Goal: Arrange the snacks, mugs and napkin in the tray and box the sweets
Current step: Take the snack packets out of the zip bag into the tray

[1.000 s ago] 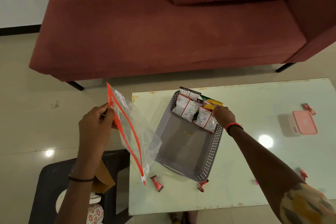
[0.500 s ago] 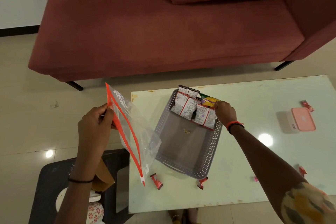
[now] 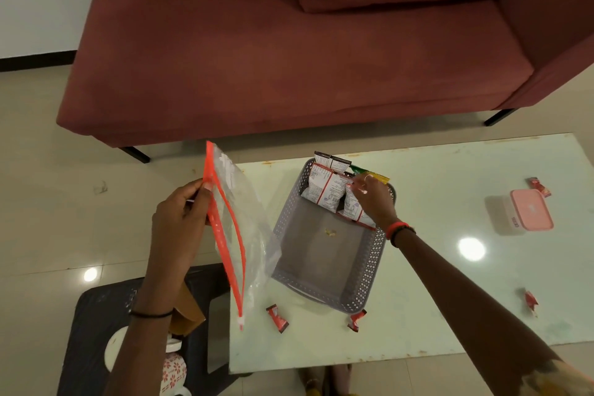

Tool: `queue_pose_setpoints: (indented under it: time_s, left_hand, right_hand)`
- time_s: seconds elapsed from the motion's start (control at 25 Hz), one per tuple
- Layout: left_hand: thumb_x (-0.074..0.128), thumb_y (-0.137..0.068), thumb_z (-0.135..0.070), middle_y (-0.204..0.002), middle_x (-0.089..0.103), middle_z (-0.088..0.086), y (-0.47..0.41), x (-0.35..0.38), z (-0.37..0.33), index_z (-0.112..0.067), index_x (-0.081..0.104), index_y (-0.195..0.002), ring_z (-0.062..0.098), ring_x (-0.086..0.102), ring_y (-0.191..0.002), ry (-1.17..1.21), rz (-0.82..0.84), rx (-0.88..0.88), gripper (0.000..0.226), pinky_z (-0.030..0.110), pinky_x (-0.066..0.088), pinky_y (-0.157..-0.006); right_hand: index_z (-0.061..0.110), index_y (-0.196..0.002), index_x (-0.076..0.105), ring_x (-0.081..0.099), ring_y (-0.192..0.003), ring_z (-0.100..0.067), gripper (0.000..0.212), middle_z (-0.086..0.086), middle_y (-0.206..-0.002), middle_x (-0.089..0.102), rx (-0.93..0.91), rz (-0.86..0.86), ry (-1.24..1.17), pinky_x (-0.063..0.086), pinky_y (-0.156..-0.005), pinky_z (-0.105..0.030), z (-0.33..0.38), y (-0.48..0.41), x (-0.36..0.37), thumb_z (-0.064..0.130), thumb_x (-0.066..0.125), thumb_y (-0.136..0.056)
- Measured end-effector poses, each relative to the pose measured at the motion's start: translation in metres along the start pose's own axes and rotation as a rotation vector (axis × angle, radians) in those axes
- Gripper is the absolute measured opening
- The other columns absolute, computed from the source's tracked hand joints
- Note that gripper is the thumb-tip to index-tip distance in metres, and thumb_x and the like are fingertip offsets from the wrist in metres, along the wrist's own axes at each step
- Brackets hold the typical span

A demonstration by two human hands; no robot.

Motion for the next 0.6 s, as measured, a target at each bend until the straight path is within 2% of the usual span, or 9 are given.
queue_pose_setpoints:
  time_s: [0.12,0.2,0.28,0.32,0.36,0.4,0.44,0.52,0.6]
  left_hand:
    - [0.042,-0.095,-0.038,-0.087,0.061,-0.005,0.006,-0.002,-0.008,-0.036,0.060,-0.089,0.009,0.057,-0.075,0.139,0.022,-0.119,0.019,0.022,0.044,-0.065]
    - [0.040,-0.097,-0.030,-0.082,0.060,-0.001,0.008,-0.003,-0.010,-0.033,0.056,-0.080,0.014,0.059,-0.072,0.315,0.047,-0.233,0.024,0.030,0.049,-0.073]
    - [0.042,-0.097,-0.019,-0.088,0.064,0.013,0.012,-0.001,-0.014,-0.020,0.057,-0.081,0.019,0.064,-0.074,0.445,0.128,-0.324,0.022,0.031,0.050,-0.080]
    - [0.050,-0.092,-0.018,-0.096,0.065,0.017,0.015,0.000,-0.015,-0.013,0.060,-0.086,0.024,0.065,-0.082,0.463,0.189,-0.347,0.013,0.033,0.050,-0.085]
    - [0.061,-0.082,-0.019,-0.103,0.067,0.017,0.018,0.002,-0.016,-0.008,0.062,-0.094,0.027,0.065,-0.090,0.467,0.226,-0.366,0.017,0.038,0.049,-0.090]
    - [0.069,-0.071,-0.022,-0.101,0.069,0.015,0.022,0.003,-0.017,-0.006,0.062,-0.101,0.029,0.066,-0.090,0.477,0.240,-0.394,0.035,0.042,0.049,-0.090]
    - [0.071,-0.068,-0.022,-0.093,0.072,0.011,0.024,0.006,-0.016,-0.006,0.063,-0.102,0.026,0.067,-0.085,0.502,0.241,-0.414,0.039,0.041,0.050,-0.087]
    - [0.064,-0.080,-0.016,-0.070,0.073,-0.001,0.027,0.012,-0.013,-0.010,0.065,-0.092,0.016,0.067,-0.068,0.475,0.164,-0.427,0.014,0.032,0.051,-0.072]
    - [0.062,-0.084,-0.014,-0.064,0.067,-0.005,0.033,0.018,-0.009,-0.017,0.062,-0.084,0.013,0.061,-0.063,0.363,0.075,-0.445,0.003,0.024,0.046,-0.058]
  right_hand:
    - [0.007,-0.130,0.051,0.056,-0.121,-0.024,0.056,-0.013,-0.133,0.057,0.106,0.376,-0.402,0.044,-0.095,-0.026,0.041,0.033,0.022,0.035,0.067,-0.084]
    - [0.018,-0.145,0.032,0.041,-0.135,-0.019,0.081,-0.005,-0.149,0.041,0.107,0.564,-0.592,0.034,-0.106,-0.030,0.065,0.060,0.031,0.049,0.067,-0.079]
    - [0.033,-0.148,0.018,0.032,-0.140,-0.015,0.097,0.001,-0.156,0.029,0.074,0.702,-0.806,0.026,-0.112,-0.044,0.082,0.084,0.032,0.058,0.070,-0.071]
    - [0.037,-0.148,0.015,0.031,-0.140,-0.014,0.099,0.004,-0.156,0.029,0.065,0.750,-0.905,0.023,-0.113,-0.051,0.089,0.094,0.029,0.058,0.071,-0.069]
    - [0.039,-0.147,0.015,0.032,-0.140,-0.015,0.098,0.005,-0.154,0.032,0.060,0.780,-0.993,0.023,-0.112,-0.057,0.094,0.102,0.025,0.056,0.072,-0.069]
    - [0.040,-0.146,0.017,0.036,-0.139,-0.017,0.096,0.005,-0.150,0.040,0.058,0.793,-1.060,0.025,-0.111,-0.059,0.099,0.110,0.020,0.055,0.073,-0.069]
    - [0.039,-0.145,0.020,0.041,-0.136,-0.020,0.096,0.004,-0.143,0.048,0.059,0.798,-1.103,0.028,-0.109,-0.060,0.102,0.115,0.016,0.053,0.074,-0.068]
    - [0.032,-0.144,0.026,0.050,-0.129,-0.024,0.094,0.000,-0.133,0.059,0.063,0.807,-1.115,0.036,-0.106,-0.059,0.104,0.125,0.008,0.051,0.076,-0.067]
    - [0.025,-0.139,0.038,0.057,-0.123,-0.025,0.082,-0.005,-0.131,0.061,0.084,0.824,-1.078,0.042,-0.104,-0.056,0.103,0.137,0.000,0.042,0.078,-0.069]
Point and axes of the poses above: each hand's wrist, its own y-axis away from the middle knuckle, its own x-axis out of the palm, z = x × y, the point moved 3 cm from there along -y, towards the middle knuckle
